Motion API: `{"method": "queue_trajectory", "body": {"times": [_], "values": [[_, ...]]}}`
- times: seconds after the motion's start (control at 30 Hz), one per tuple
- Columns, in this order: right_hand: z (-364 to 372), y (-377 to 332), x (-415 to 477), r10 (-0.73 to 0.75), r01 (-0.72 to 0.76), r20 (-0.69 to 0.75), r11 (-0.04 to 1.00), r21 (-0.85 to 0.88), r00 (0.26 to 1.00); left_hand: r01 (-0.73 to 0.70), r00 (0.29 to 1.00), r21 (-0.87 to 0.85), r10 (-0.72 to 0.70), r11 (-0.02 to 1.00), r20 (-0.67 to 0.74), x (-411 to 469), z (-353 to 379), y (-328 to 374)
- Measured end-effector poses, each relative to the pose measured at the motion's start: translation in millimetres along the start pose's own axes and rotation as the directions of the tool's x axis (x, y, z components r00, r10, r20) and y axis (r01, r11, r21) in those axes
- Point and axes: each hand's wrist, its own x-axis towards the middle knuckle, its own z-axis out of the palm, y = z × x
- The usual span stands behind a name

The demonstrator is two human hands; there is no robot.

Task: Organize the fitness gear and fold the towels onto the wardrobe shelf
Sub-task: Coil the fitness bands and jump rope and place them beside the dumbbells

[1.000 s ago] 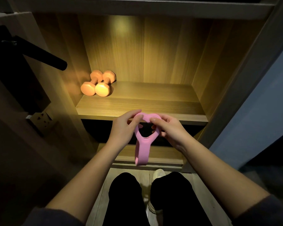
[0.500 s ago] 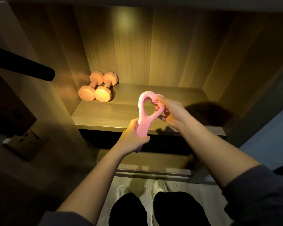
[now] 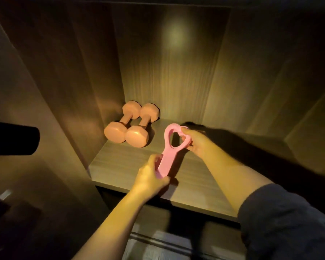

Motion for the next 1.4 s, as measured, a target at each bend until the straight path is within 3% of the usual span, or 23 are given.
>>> {"method": "queue_trajectory", "body": {"times": [0.13,0.3,0.63,0.77,0.93,1.07,1.17,1.27,1.4], "values": [[8.2,-1.9,37.7,0.007,-0.01,-0.06,0.999,-0.039,0.998,0.026,0.973,-0.089,-0.046,0.996,-0.226,17.1,7.9,-9.4],[23.9,-13.0,74.4,-0.062,0.055,-0.162,0.997,-0.05,0.985,-0.058,0.891,-0.081,0.015,0.995,-0.453,44.1,12.0,-8.5],[54.0,-28.8,115.5,-0.115,0.097,-0.13,0.985,-0.142,0.985,-0.035,0.824,0.032,0.047,0.999,-0.565,69.0,10.3,-11.7],[57.8,-27.9,127.2,-0.135,0.065,-0.176,0.932,-0.357,0.975,-0.032,0.819,0.08,0.072,0.996,-0.569,71.4,10.8,-11.2],[62.0,-27.7,124.2,-0.231,0.058,-0.198,0.776,-0.628,0.953,0.022,0.819,0.058,0.015,0.998,-0.573,71.3,9.4,-13.7],[55.1,-24.4,123.5,-0.234,0.046,-0.289,0.843,-0.536,0.928,-0.002,0.812,0.064,0.039,0.998,-0.582,70.0,9.4,-11.3],[45.2,-22.3,119.6,-0.084,0.004,-0.317,0.97,-0.245,0.945,-0.011,0.797,0.048,0.038,0.999,-0.603,69.4,10.1,-6.9],[44.5,-13.5,116.1,-0.025,-0.014,-0.292,0.992,-0.128,0.956,-0.001,0.785,0.053,0.034,0.999,-0.619,67.8,11.6,-4.4],[50.0,-7.3,118.9,-0.06,0.049,-0.327,0.998,-0.042,0.943,-0.001,0.773,0.045,0.029,0.999,-0.634,68.9,12.4,-5.0]]}}
